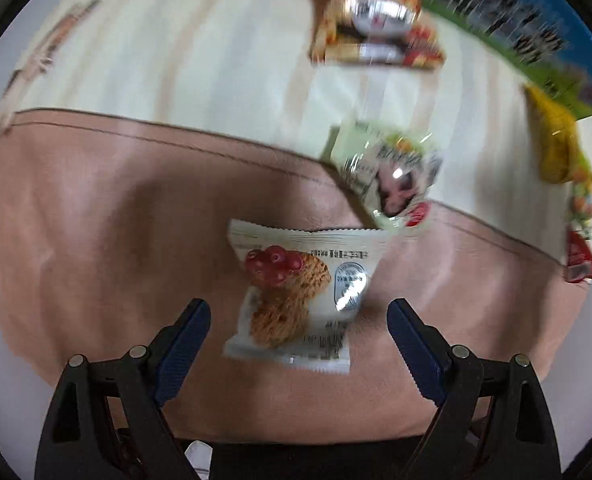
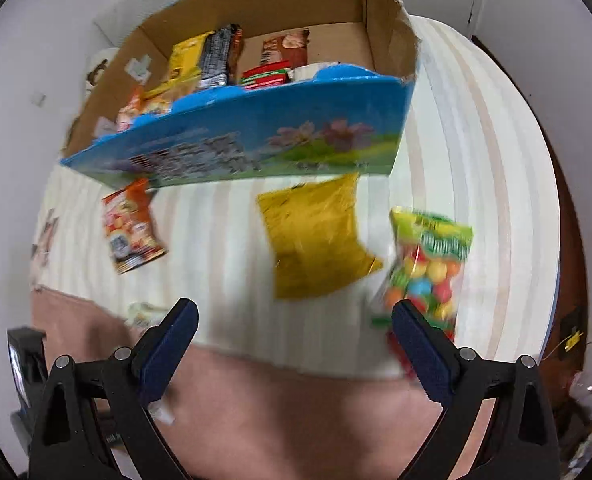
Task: Organize snacks
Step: 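Grasp the white cranberry biscuit packet with the left tool while the right tool grasps the yellow chip bag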
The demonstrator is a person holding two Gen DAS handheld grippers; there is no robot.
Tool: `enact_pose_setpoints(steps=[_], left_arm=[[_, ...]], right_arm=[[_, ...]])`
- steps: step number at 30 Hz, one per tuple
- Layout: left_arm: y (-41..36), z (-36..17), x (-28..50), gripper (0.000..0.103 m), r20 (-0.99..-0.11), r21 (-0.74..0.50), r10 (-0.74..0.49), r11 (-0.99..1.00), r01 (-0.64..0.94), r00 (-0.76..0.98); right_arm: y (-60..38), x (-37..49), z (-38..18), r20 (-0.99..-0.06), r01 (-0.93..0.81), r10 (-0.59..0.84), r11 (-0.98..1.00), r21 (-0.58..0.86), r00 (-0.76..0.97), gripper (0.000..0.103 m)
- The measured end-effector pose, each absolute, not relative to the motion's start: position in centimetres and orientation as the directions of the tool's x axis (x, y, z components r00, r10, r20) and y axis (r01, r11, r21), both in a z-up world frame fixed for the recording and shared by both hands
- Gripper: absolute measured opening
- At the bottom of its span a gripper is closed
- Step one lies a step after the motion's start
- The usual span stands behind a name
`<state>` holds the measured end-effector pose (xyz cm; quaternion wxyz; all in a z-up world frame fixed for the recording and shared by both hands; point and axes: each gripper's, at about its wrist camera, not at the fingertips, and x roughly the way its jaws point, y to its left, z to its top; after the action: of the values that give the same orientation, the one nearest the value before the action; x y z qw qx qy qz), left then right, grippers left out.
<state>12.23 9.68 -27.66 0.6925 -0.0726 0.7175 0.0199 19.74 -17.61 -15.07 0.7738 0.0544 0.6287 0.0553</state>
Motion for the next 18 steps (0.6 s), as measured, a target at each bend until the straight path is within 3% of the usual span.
enact_pose_setpoints(steps=[2, 4, 8, 10, 18], left_arm=[[9.4, -29.1, 12.4, 0.085, -0.997, -0.064, -0.071, 0.990, -0.128, -0.044], [9.4, -29.8, 12.3, 0.062, -0.996, -0.060, -0.067, 0.989, -0.137, -0.052], [9.8, -29.9, 12.0, 0.058, -0.996, -0.078, -0.085, 0.984, -0.159, -0.039], [10.3, -29.8, 11.9, 0.058, -0.995, -0.086, -0.094, 0.982, -0.169, -0.039], [12.2, -29.8, 11.6, 0.058, -0.990, -0.120, -0.131, 0.978, -0.171, -0.053]], right_arm=[[-17.3, 21.5, -16.3, -0.973, -0.028, 0.121, 0.993, 0.118, 0.195, 0.099], [-16.9, 23.2, -17.5, -0.978, -0.042, 0.096, 0.995, 0.090, 0.183, 0.099], [-15.8, 25.5, -20.3, -0.988, -0.063, 0.075, 0.996, 0.067, 0.138, 0.095], [-15.1, 25.8, -21.5, -0.992, -0.079, 0.050, 0.996, 0.041, 0.116, 0.067], [-13.1, 21.3, -22.4, -0.995, -0.135, 0.095, 0.987, 0.089, 0.041, 0.064]])
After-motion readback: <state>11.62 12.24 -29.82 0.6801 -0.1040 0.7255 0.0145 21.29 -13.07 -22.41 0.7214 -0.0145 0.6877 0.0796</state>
